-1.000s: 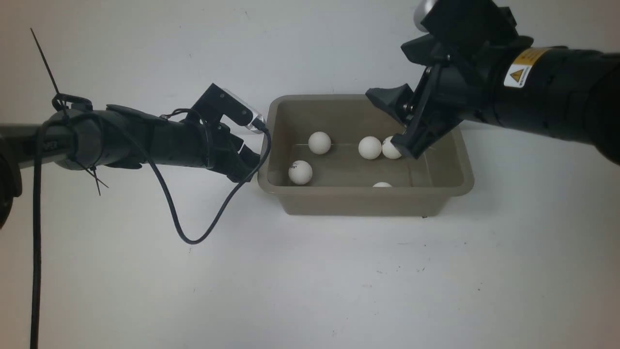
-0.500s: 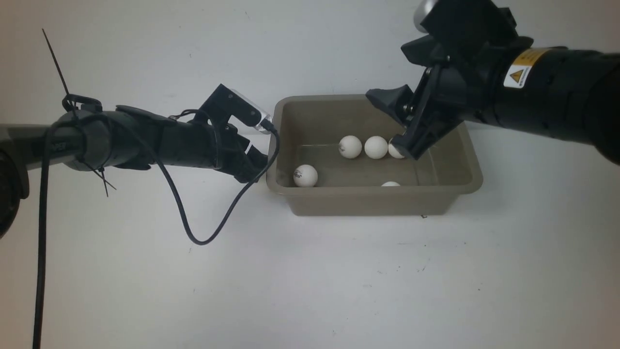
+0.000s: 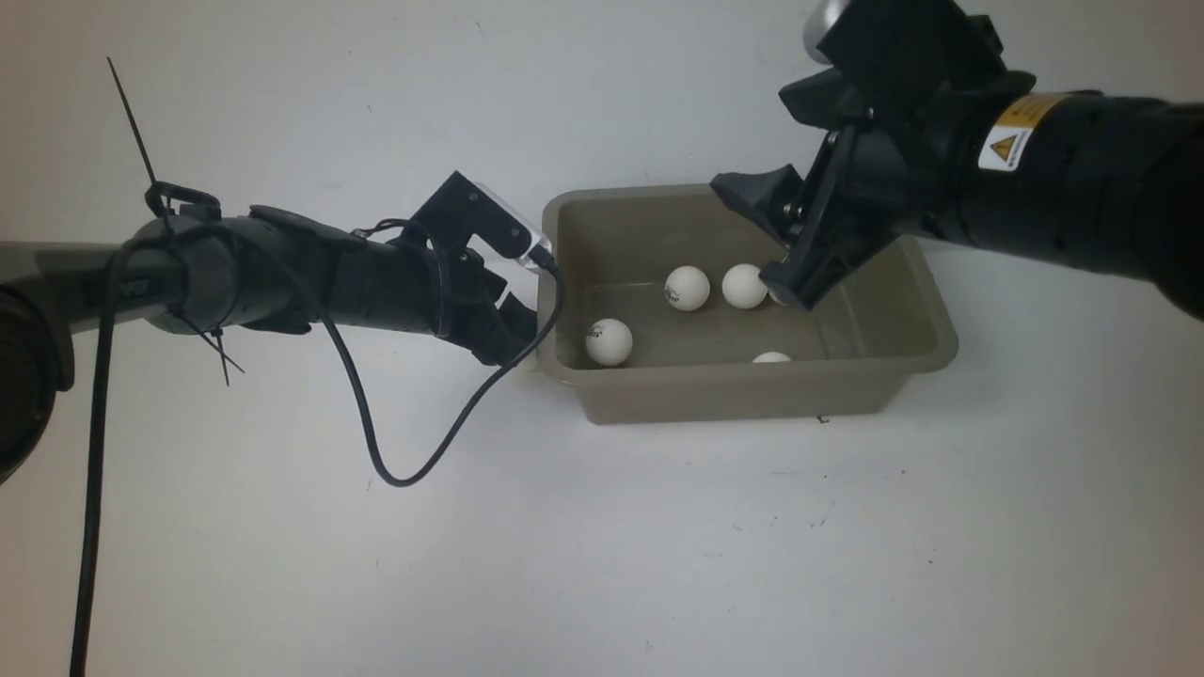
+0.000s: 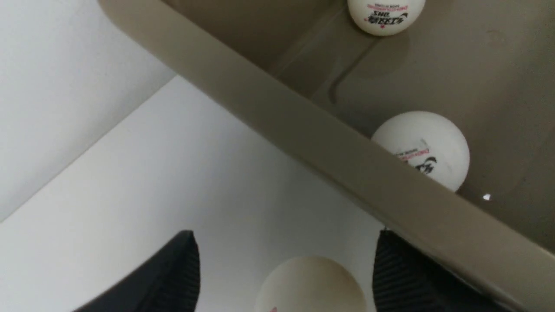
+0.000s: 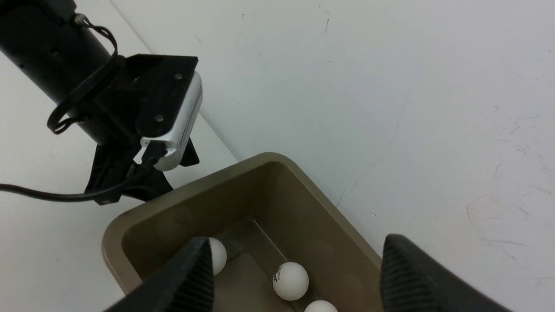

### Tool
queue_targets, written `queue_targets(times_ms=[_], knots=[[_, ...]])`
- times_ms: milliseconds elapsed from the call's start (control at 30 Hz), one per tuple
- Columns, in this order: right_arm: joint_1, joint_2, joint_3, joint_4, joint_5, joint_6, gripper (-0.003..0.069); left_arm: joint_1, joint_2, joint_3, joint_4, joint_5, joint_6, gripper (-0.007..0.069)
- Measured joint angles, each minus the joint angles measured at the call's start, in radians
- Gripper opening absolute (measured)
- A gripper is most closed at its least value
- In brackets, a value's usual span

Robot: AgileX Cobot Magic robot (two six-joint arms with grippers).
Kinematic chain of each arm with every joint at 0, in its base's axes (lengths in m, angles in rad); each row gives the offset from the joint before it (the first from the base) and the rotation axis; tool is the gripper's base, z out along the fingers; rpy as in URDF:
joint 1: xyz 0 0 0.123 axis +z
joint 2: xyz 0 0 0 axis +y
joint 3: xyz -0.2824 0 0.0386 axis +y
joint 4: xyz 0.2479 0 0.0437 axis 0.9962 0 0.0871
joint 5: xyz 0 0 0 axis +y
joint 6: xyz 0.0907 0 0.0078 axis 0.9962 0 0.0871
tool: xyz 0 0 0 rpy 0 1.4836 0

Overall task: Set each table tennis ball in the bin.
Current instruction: Use the left arm to clamp the table tennis ball closest to it

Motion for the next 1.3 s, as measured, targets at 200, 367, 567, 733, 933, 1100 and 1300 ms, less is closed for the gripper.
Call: queue_targets(times_ms=[200, 367, 567, 733, 933, 1100, 1300], knots=[[0.000, 0.000, 0.000, 0.000, 0.006, 0.000, 0.0472, -0.002, 0.000, 0.000, 0.041, -0.004, -0.027, 0.0489], [0.000, 0.000, 0.000, 0.000, 0.011, 0.000, 0.0472, -0.003, 0.000, 0.000, 0.063, -0.004, -0.043, 0.0489], [0.000, 0.000, 0.000, 0.002, 0.011, 0.000, 0.0472, -0.003, 0.000, 0.000, 0.066, -0.004, -0.047, 0.0489], [0.000, 0.000, 0.000, 0.002, 0.011, 0.000, 0.0472, -0.003, 0.000, 0.000, 0.074, -0.004, -0.067, 0.0489], [0.000, 0.000, 0.000, 0.003, 0.011, 0.000, 0.0472, -0.003, 0.000, 0.000, 0.108, 0.023, -0.118, 0.0489], [0.000, 0.000, 0.000, 0.003, 0.015, 0.000, 0.0472, -0.003, 0.000, 0.000, 0.110, 0.023, -0.122, 0.0489], [0.000, 0.000, 0.000, 0.003, 0.018, 0.000, 0.0472, -0.003, 0.014, 0.000, 0.110, 0.010, -0.118, 0.0489]])
